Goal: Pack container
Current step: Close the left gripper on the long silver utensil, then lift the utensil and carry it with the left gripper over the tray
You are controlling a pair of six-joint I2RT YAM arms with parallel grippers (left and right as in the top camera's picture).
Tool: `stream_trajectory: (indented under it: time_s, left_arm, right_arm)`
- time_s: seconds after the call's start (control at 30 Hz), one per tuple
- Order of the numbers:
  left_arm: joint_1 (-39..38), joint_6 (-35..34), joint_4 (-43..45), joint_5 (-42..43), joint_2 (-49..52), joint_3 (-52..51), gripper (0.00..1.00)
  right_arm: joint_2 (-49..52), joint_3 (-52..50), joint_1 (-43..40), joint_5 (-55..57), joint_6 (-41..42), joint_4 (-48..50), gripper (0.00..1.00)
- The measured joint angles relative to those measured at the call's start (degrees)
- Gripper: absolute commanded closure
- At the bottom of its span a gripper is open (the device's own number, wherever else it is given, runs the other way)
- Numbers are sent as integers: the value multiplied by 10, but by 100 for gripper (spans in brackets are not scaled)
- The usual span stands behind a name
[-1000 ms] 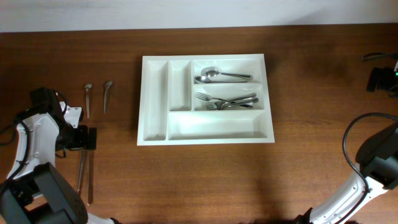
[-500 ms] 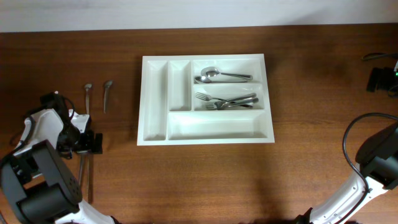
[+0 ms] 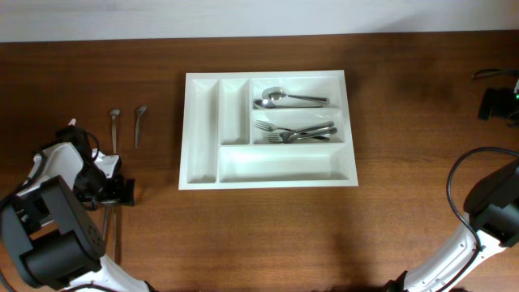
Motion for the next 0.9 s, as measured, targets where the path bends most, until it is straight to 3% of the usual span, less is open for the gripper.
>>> stream_trajectory:
  time_s: [0.13, 0.37, 0.5, 0.9]
  left_arm:
    - [7, 1, 0, 0, 0, -8, 57]
    - [21, 3, 3, -3, 0, -11, 75]
    - [22, 0, 7, -3, -1, -12, 98]
    - [-8, 0, 0, 2, 1, 30, 98]
  right_arm:
    - [0, 0, 0, 0, 0, 0, 1]
    - [0, 0, 0, 0, 0, 0, 1]
    - [0, 0, 0, 0, 0, 0, 1]
    - [0, 0, 0, 0, 0, 0, 1]
